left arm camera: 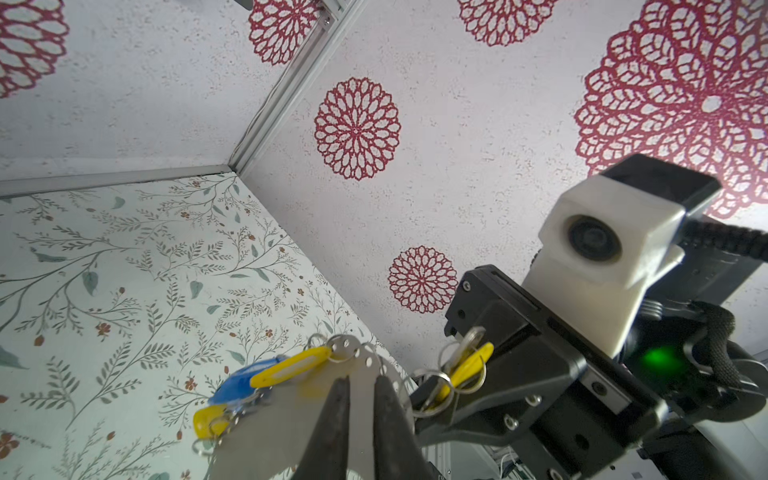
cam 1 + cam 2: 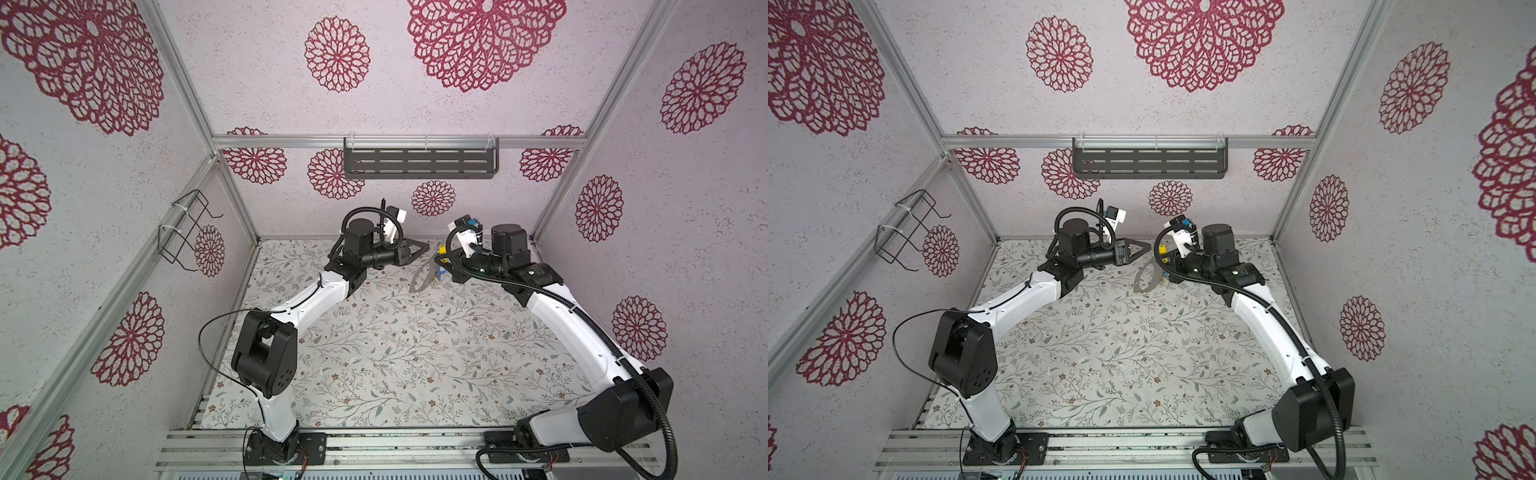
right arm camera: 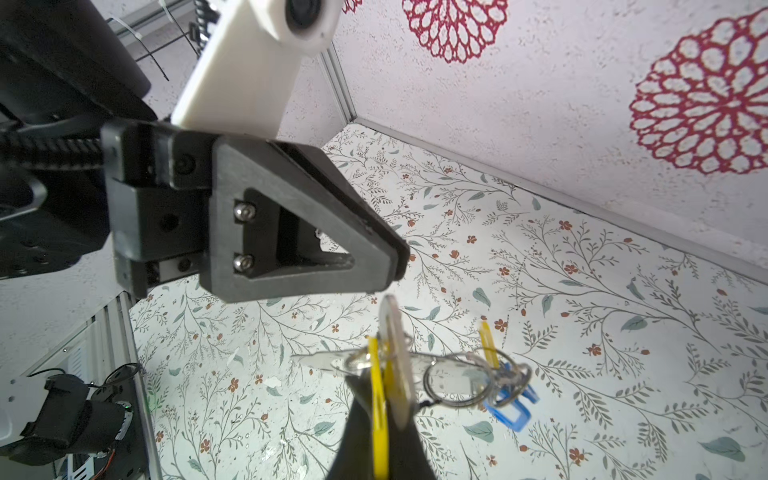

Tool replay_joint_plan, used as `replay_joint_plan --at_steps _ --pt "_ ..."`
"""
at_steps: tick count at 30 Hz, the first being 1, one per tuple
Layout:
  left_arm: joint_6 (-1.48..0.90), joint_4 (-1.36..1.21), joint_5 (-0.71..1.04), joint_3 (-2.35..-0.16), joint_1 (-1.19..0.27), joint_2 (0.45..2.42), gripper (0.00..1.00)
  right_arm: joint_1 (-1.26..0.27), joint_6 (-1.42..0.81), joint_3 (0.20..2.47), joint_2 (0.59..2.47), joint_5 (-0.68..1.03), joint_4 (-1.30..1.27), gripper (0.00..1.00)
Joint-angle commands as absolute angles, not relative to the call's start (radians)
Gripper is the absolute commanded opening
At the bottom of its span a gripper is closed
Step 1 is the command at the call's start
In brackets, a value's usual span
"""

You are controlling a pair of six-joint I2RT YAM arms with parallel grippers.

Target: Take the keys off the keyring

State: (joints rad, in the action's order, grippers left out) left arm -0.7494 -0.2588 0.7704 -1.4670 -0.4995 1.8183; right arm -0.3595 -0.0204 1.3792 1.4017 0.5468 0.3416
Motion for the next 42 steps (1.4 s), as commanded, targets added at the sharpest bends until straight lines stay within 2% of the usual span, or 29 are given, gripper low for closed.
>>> replay_joint_plan --at_steps 1,8,23,38,40,42 --pt "-0.764 -0.32 0.822 -1.464 -0.506 1.835 0.22 -0.353 -0.033 1.431 1.397 0.591 0.311 0.0" --pt "-0.79 -0.358 0.853 -1.466 -0.505 1.844 0.33 -0.353 -0.033 1.436 1.403 0.602 0.32 0.0" --pt "-0.861 -0.444 0.91 -1.464 -0.517 1.861 0.3 -0.346 -0.034 1.464 1.426 0.63 0.327 0.0" --pt "-0.9 -0.489 0.938 -1.45 -0.521 1.844 0.07 -0.333 -0.056 1.496 1.464 0.666 0.334 0.0" --pt "-0.9 -0.488 0.934 -1.443 -0.519 1.836 0.0 -0.329 -0.056 1.496 1.462 0.657 0.334 0.0" --pt "-0.899 -0.49 0.928 -1.436 -0.518 1.831 0.0 -0.323 -0.056 1.491 1.459 0.651 0.337 0.0"
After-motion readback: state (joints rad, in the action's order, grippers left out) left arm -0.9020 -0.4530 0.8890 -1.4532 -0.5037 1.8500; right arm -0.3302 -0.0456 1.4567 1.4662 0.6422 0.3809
